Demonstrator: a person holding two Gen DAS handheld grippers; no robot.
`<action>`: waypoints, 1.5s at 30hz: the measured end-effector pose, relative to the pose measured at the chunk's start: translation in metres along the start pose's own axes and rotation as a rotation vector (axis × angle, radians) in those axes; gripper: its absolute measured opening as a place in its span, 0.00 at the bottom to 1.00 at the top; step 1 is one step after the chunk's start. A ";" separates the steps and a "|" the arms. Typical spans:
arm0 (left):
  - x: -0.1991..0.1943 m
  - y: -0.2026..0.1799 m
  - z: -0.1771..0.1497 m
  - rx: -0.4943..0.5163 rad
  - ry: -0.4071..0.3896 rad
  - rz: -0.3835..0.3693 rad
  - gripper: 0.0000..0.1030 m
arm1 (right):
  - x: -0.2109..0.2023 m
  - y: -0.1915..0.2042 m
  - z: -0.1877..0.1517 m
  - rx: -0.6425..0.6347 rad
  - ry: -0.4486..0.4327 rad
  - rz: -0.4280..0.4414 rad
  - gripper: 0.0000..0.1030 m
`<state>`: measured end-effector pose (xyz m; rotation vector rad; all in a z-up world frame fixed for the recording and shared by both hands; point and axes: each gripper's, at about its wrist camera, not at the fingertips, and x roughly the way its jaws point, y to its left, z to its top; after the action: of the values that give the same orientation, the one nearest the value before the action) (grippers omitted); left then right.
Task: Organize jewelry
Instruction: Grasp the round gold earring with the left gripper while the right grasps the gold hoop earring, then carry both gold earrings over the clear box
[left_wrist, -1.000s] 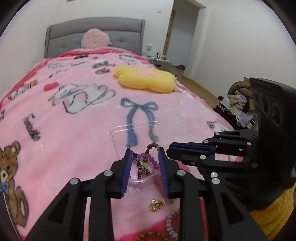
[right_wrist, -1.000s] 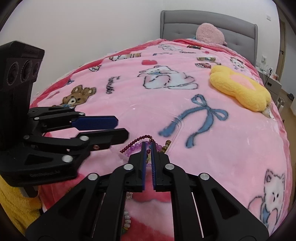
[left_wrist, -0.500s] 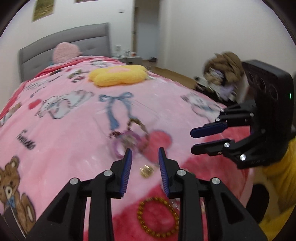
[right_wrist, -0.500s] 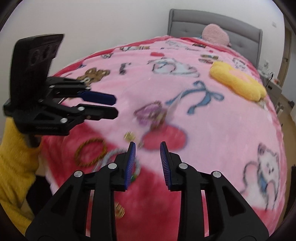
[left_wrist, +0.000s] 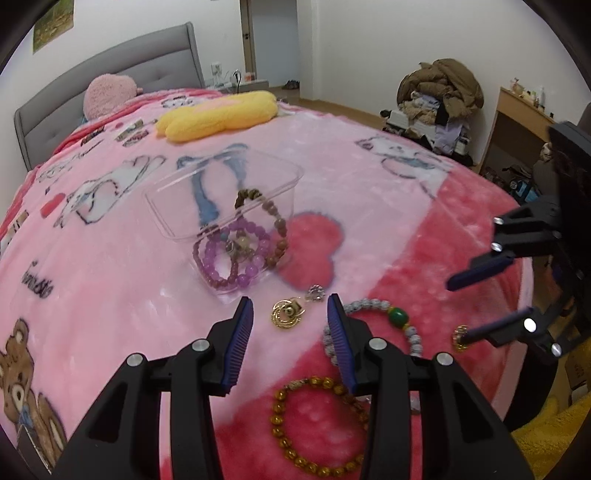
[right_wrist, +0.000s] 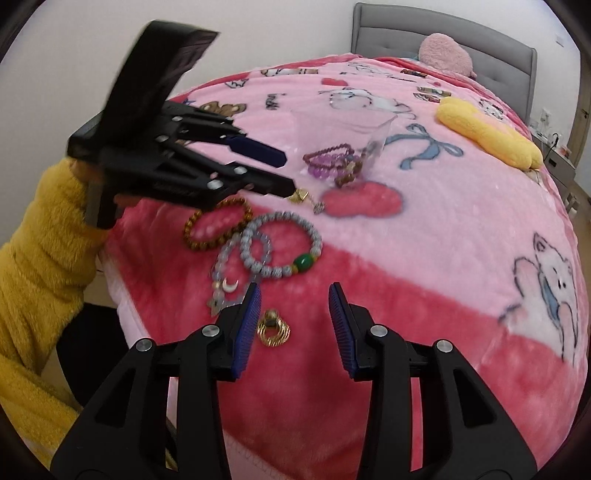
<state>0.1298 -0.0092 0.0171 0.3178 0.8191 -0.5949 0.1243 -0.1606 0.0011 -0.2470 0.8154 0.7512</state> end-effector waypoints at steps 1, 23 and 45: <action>0.004 0.001 0.001 -0.003 0.013 -0.002 0.40 | 0.001 0.000 -0.002 0.000 0.005 0.003 0.36; 0.034 0.010 0.002 -0.092 0.098 0.044 0.24 | 0.010 0.019 -0.012 -0.082 0.053 -0.074 0.15; -0.014 0.013 0.008 -0.121 -0.040 0.033 0.16 | -0.005 0.018 0.003 -0.067 0.007 -0.072 0.15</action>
<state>0.1348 0.0020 0.0334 0.2073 0.8064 -0.5172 0.1114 -0.1487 0.0079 -0.3377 0.7846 0.7114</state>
